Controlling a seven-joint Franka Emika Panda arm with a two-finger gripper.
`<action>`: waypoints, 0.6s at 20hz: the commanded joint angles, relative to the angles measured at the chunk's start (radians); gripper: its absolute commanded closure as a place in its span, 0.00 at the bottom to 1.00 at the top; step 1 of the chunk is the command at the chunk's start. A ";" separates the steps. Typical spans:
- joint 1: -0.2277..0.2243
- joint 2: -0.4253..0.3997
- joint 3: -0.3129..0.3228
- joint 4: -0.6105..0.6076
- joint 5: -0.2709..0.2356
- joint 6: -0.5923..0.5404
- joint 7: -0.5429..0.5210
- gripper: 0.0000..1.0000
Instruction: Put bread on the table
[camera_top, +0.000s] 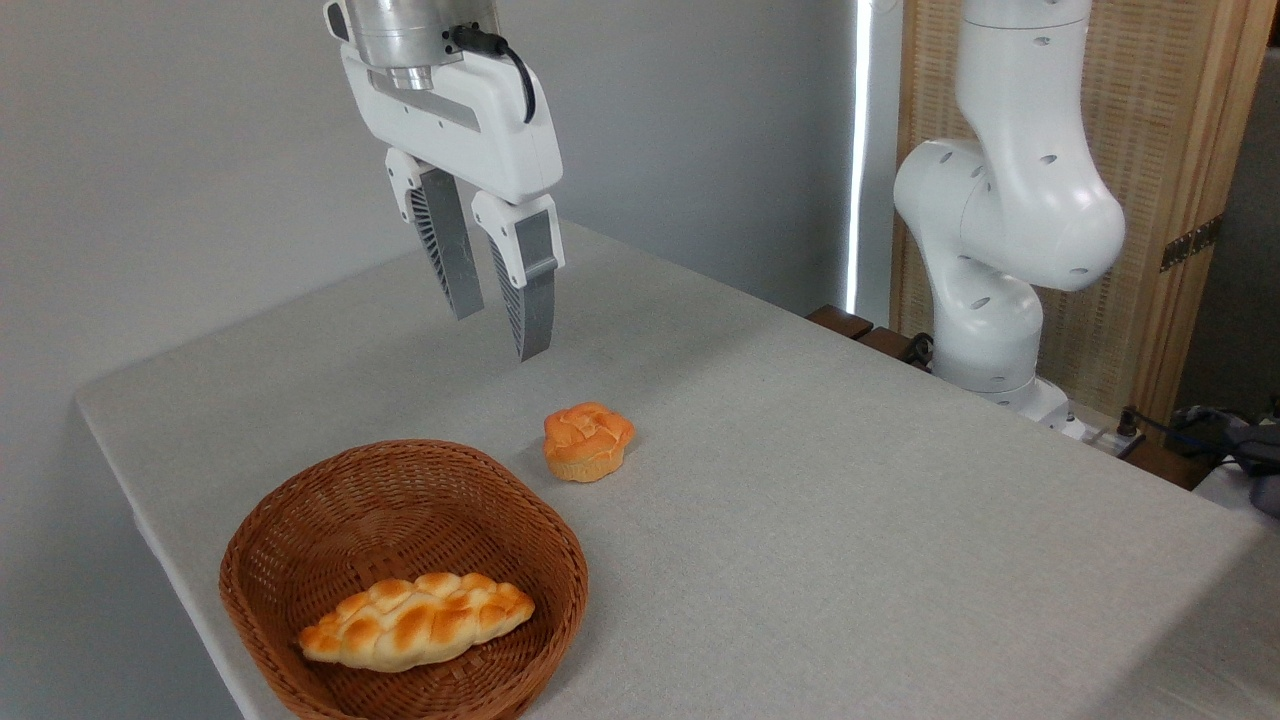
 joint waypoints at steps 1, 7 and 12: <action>-0.006 0.010 0.015 0.024 0.014 0.000 -0.005 0.00; -0.006 0.010 0.015 0.023 0.014 0.004 -0.005 0.00; -0.006 0.010 0.015 0.023 0.014 0.013 -0.005 0.00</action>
